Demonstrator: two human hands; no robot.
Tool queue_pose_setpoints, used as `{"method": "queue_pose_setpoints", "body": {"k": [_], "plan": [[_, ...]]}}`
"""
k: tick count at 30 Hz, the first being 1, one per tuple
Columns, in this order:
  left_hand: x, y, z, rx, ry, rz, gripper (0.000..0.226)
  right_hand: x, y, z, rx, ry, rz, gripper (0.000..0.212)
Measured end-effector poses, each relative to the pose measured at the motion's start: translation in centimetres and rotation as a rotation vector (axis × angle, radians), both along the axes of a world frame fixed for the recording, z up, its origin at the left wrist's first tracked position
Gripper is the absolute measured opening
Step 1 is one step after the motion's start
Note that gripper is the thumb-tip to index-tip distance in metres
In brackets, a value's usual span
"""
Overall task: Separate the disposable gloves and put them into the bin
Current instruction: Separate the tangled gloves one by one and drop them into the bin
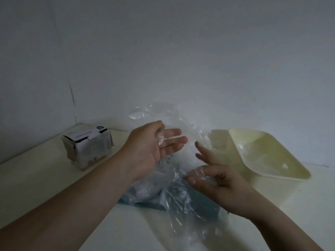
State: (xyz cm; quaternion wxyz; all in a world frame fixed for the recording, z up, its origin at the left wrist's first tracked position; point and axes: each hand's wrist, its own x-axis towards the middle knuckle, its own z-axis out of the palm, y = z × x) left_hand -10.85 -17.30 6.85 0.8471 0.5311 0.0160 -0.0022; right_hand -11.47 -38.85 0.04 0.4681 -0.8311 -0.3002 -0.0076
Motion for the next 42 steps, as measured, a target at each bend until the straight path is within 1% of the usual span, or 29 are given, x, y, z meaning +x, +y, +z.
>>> {"method": "queue_pose_setpoints", "body": {"k": [2, 4, 6, 8, 9, 11, 13, 15, 17, 19, 20, 21, 22, 23, 25, 26, 27, 28, 30, 32, 33, 34, 35, 36, 38, 39, 42], "plan": [[0.1, -0.2, -0.7, -0.024, 0.034, -0.075, 0.028, 0.2, 0.5, -0.1, 0.033, -0.096, -0.09, 0.021], [0.1, -0.1, -1.6, 0.008, 0.077, -0.199, 0.035, 0.8, 0.9, 0.5, 0.143, -0.095, -0.191, 0.02], [0.0, 0.3, -2.8, 0.048, 0.114, -0.319, 0.042, 1.7, 1.2, 1.4, 0.276, 0.026, -0.194, 0.026], [0.0, 0.9, -4.2, 0.085, 0.133, -0.37, 0.035, 3.0, 1.2, 1.5, 0.419, 0.206, -0.127, 0.041], [0.0, 1.4, -5.0, 0.086, 0.13, -0.382, 0.03, 3.7, 1.2, 1.1, 0.513, 0.268, -0.115, 0.045], [-0.2, 2.3, -5.9, 0.037, 0.113, -0.423, 0.024, 4.6, 1.2, 0.5, 0.663, 0.361, -0.098, 0.036], [-0.4, 3.1, -6.1, -0.065, 0.131, -0.467, 0.024, 4.7, 1.5, 0.3, 0.726, 0.459, -0.06, 0.032], [-0.5, 3.5, -6.1, -0.115, 0.163, -0.502, 0.027, 4.5, 1.7, 0.2, 0.714, 0.513, -0.01, 0.036], [-0.2, 3.8, -6.3, -0.117, 0.159, -0.583, 0.025, 4.6, 1.6, 0.5, 0.756, 0.538, 0.032, 0.04], [0.1, 4.1, -6.8, -0.061, 0.12, -0.659, 0.022, 4.7, 1.3, 1.2, 0.786, 0.519, 0.002, 0.038], [0.2, 4.3, -6.9, 0.026, 0.107, -0.662, 0.022, 4.7, 1.0, 1.6, 0.779, 0.494, -0.011, 0.034], [0.2, 4.5, -6.8, 0.151, 0.113, -0.606, 0.024, 4.6, 0.8, 1.9, 0.756, 0.455, -0.028, 0.032], [0.3, 4.6, -6.5, 0.267, 0.121, -0.481, 0.026, 4.5, 0.4, 2.5, 0.72, 0.406, -0.053, 0.034], [0.6, 4.7, -6.1, 0.333, 0.134, -0.305, 0.028, 4.5, -0.1, 3.0, 0.681, 0.353, -0.081, 0.037], [1.2, 5.8, -5.5, 0.287, 0.111, 0.059, 0.032, 4.5, -1.0, 4.4, 0.609, 0.28, -0.105, 0.032], [1.7, 6.2, -5.0, 0.25, 0.076, 0.183, 0.039, 4.5, -1.3, 5.1, 0.558, 0.259, -0.109, 0.028], [1.9, 6.3, -4.4, 0.244, 0.022, 0.239, 0.049, 4.8, -1.5, 5.7, 0.494, 0.244, -0.123, 0.023], [1.9, 5.8, -3.9, 0.28, -0.048, 0.219, 0.059, 5.1, -1.7, 6.0, 0.436, 0.235, -0.143, 0.021], [1.4, 4.3, -3.1, 0.481, -0.144, 0.039, 0.08, 5.9, -1.5, 6.3, 0.38, 0.233, -0.181, 0.018], [0.9, 1.7, -2.5, 0.674, -0.206, -0.129, 0.087, 6.4, -1.2, 6.4, 0.384, 0.261, -0.18, 0.016], [0.8, 0.3, -2.2, 0.704, -0.229, -0.162, 0.089, 6.5, -1.2, 6.4, 0.375, 0.276, -0.171, 0.015], [1.0, -0.9, -2.1, 0.717, -0.245, -0.152, 0.091, 6.5, -1.2, 6.5, 0.36, 0.284, -0.165, 0.013], [1.4, -2.1, -1.8, 0.712, -0.244, -0.113, 0.088, 6.5, -1.6, 6.7, 0.346, 0.283, -0.166, 0.012], [1.9, -3.1, -1.6, 0.689, -0.237, -0.061, 0.073, 6.5, -2.0, 6.8, 0.328, 0.276, -0.173, 0.012], [2.9, -4.9, -0.9, 0.587, -0.187, 0.027, 0.03, 6.7, -3.5, 7.1, 0.314, 0.263, -0.213, 0.015], [3.4, -5.7, -0.7, 0.537, -0.145, 0.036, 0.02, 6.9, -4.6, 7.2, 0.332, 0.265, -0.245, 0.017], [4.2, -7.7, -0.3, 0.459, -0.08, -0.036, 0.021, 7.7, -8.2, 7.7, 0.389, 0.266, -0.36, 0.016]]}}
